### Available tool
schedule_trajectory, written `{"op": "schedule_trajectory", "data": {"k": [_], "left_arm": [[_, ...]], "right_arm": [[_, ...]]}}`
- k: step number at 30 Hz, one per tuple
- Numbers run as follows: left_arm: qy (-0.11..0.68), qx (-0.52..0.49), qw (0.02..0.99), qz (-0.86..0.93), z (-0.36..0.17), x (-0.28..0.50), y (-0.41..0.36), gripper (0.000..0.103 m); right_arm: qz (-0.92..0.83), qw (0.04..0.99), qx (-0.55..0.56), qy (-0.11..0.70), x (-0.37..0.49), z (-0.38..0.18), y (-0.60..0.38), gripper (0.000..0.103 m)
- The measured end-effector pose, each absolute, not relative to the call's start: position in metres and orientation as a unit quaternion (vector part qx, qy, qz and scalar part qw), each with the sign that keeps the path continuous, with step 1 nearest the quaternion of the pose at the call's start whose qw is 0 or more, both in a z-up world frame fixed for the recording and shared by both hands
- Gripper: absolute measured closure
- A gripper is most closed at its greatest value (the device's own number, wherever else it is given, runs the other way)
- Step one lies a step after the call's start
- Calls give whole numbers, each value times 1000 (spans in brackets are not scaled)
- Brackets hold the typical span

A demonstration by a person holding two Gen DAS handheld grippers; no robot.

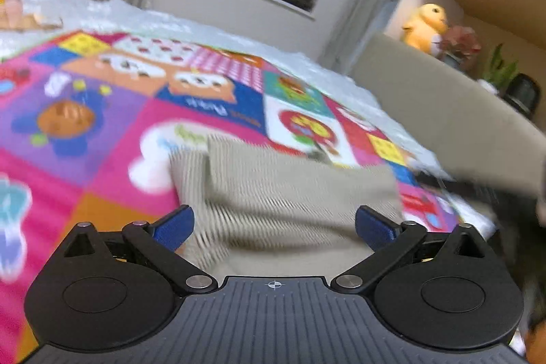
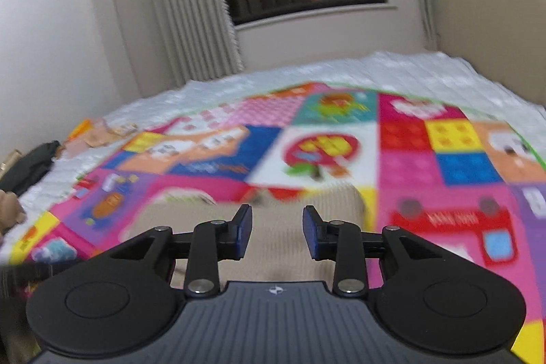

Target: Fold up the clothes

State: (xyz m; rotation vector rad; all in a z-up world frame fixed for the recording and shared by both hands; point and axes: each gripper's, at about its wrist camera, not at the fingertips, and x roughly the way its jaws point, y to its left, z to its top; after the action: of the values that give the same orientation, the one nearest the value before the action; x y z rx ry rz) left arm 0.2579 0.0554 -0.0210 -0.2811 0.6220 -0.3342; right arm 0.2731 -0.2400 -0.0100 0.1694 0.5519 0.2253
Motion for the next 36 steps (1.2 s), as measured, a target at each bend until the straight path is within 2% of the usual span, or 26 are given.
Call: {"op": "schedule_trajectory", "data": {"k": [1, 2, 6, 10, 12, 18, 23, 25, 29, 31, 36], "left_arm": [[307, -124, 931, -151, -22, 269, 52, 23], [312, -111, 933, -140, -23, 279, 48, 28], [341, -75, 931, -104, -42, 315, 32, 34], [342, -50, 933, -95, -46, 318, 24, 86], [327, -44, 938, -104, -38, 311, 25, 95], [288, -67, 948, -117, -8, 285, 42, 96], [333, -25, 938, -96, -40, 286, 46, 94], [340, -33, 935, -91, -48, 285, 55, 84], [305, -53, 946, -91, -31, 273, 66, 67], [287, -76, 949, -111, -22, 270, 67, 50], [295, -102, 936, -163, -39, 276, 57, 35]], "right_arm": [[106, 953, 80, 271, 269, -19, -247, 71], [100, 955, 76, 267, 264, -26, -253, 71], [70, 962, 68, 257, 248, -57, -278, 66], [57, 949, 121, 285, 243, -89, -309, 63], [58, 942, 163, 286, 244, -93, -322, 62], [60, 942, 168, 286, 244, -95, -323, 52], [56, 943, 152, 290, 246, -92, -316, 52], [45, 945, 142, 292, 245, -88, -313, 52], [46, 950, 110, 289, 245, -66, -303, 52], [66, 955, 86, 276, 252, -45, -290, 52], [115, 953, 60, 275, 295, -11, -246, 52]]}}
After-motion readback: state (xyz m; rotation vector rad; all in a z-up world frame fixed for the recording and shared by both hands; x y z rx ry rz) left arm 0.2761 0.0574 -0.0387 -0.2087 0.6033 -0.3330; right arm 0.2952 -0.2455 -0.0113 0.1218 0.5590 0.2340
